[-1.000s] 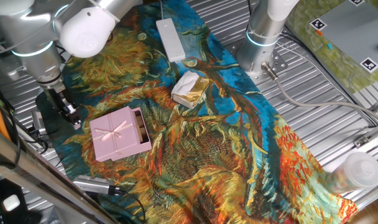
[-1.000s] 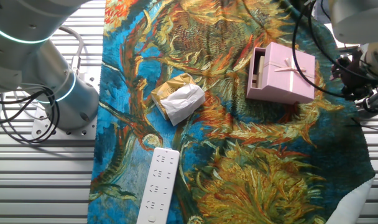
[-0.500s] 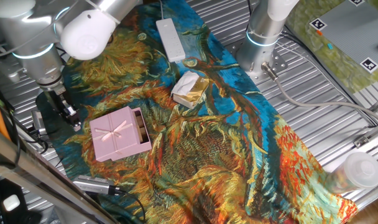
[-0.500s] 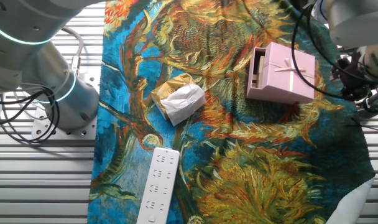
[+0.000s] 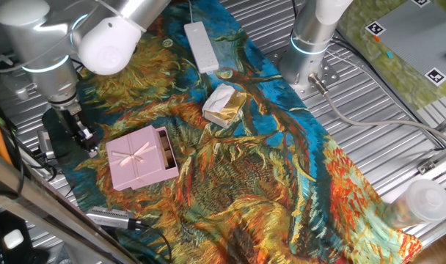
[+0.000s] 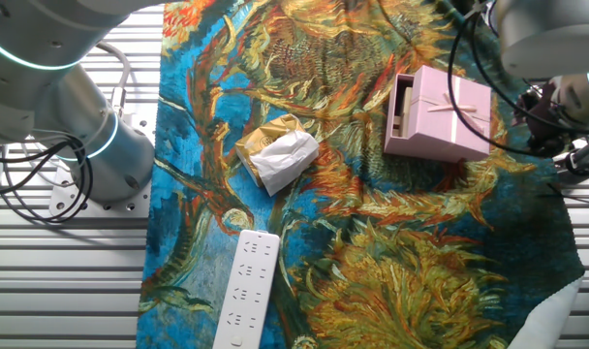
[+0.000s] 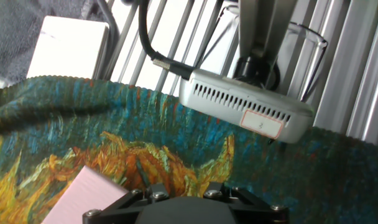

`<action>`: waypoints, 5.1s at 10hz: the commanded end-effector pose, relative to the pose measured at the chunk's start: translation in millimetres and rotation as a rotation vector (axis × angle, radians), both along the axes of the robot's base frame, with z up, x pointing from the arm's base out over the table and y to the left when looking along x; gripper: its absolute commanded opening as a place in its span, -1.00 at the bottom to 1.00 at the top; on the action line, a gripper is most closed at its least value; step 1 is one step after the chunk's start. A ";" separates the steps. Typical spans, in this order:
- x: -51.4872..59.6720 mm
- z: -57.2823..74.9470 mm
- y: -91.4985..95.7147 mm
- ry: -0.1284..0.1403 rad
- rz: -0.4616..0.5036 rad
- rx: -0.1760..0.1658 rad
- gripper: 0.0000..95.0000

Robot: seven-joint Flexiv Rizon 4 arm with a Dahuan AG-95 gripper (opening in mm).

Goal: Slide the outer casing onto the gift box

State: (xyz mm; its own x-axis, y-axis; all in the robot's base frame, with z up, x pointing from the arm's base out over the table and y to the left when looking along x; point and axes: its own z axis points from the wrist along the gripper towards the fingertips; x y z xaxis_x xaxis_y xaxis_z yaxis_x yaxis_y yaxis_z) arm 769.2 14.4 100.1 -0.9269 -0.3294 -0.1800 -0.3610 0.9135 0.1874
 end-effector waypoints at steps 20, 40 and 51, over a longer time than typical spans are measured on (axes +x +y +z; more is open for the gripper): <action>5.9 -35.2 4.3 -0.014 0.005 0.013 -0.20; -11.8 -46.6 12.1 0.053 -0.044 0.032 -0.20; -27.0 -41.8 18.8 0.077 -0.068 0.032 -0.20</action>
